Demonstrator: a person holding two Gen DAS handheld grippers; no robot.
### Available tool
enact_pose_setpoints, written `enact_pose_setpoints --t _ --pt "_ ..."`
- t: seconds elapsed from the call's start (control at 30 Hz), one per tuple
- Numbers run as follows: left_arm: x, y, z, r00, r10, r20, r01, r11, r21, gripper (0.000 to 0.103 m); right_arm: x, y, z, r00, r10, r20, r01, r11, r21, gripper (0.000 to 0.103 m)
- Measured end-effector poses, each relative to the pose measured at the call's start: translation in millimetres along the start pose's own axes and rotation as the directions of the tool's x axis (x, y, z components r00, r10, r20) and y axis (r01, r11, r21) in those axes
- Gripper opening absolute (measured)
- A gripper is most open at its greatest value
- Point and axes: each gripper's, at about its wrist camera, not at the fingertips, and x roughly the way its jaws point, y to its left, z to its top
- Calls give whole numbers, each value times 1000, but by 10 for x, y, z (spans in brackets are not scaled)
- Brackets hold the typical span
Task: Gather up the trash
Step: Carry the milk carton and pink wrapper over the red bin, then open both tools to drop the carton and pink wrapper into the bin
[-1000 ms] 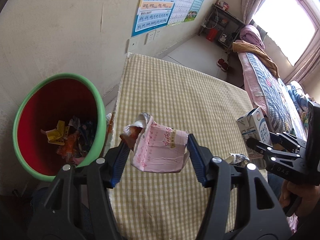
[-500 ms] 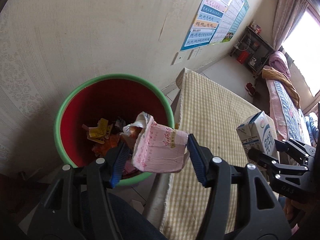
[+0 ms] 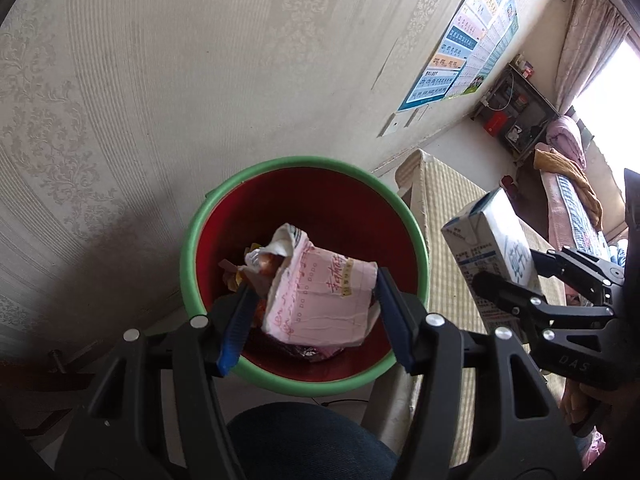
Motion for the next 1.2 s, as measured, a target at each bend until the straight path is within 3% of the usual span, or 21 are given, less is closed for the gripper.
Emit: enact_pose_setpoints --t 0.33,1.2 --pt "-40 241 161 996 -88 33 90 994 -69 57 235 140 228 1000 24 1 -24 999 -26 54" --pt "-38 73 449 996 -80 46 81 996 -30 58 311 99 207 999 38 -2 -38 999 8 55"
